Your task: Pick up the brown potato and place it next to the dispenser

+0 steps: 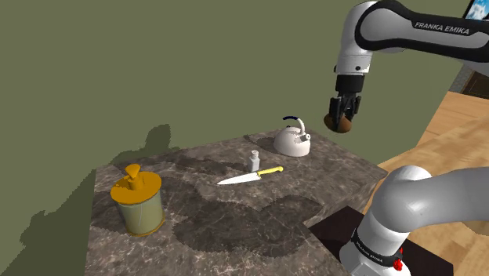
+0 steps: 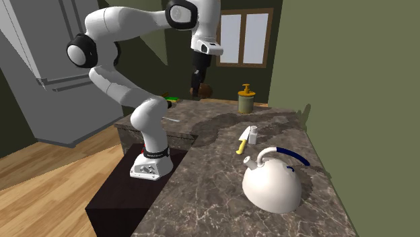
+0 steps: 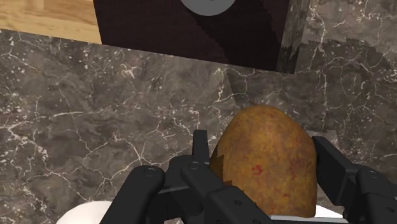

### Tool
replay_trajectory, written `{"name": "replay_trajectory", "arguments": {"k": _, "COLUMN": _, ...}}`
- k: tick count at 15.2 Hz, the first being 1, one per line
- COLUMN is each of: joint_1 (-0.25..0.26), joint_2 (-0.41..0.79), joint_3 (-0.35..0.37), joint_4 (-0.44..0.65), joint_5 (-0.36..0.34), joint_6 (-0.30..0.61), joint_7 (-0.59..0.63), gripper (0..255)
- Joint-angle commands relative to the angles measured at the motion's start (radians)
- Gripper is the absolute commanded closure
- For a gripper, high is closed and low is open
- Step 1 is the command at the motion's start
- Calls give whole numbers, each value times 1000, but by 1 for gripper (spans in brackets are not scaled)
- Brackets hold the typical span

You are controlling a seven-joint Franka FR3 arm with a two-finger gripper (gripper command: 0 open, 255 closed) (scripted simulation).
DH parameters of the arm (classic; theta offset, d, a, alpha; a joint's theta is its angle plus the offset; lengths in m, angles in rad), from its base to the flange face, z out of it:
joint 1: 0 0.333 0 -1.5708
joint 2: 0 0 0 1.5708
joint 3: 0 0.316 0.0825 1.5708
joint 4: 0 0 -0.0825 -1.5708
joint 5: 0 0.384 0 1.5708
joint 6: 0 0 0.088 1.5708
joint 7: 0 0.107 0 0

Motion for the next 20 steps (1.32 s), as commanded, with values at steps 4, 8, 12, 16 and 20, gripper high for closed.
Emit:
{"name": "replay_trajectory", "arguments": {"k": 4, "joint_1": 27, "joint_2": 39, "joint_3": 90, "joint_4": 25, "joint_5": 86, "joint_6": 17, "joint_7": 94, "gripper": 255}}
{"name": "replay_trajectory", "arguments": {"k": 8, "joint_1": 52, "joint_2": 93, "joint_3": 178, "joint_4": 54, "joint_5": 162, "joint_6": 51, "joint_7": 184, "gripper": 255}}
{"name": "replay_trajectory", "arguments": {"k": 12, "joint_1": 74, "joint_2": 163, "joint_3": 263, "joint_4": 100, "joint_5": 227, "joint_6": 89, "joint_7": 272, "gripper": 255}}
{"name": "replay_trajectory", "arguments": {"k": 16, "joint_1": 91, "joint_2": 247, "joint_3": 345, "joint_4": 164, "joint_5": 277, "joint_6": 128, "joint_7": 359, "gripper": 255}}
{"name": "replay_trajectory", "arguments": {"k": 20, "joint_1": 103, "joint_2": 346, "joint_3": 426, "joint_4": 244, "joint_5": 309, "joint_6": 166, "joint_7": 448, "gripper": 255}}
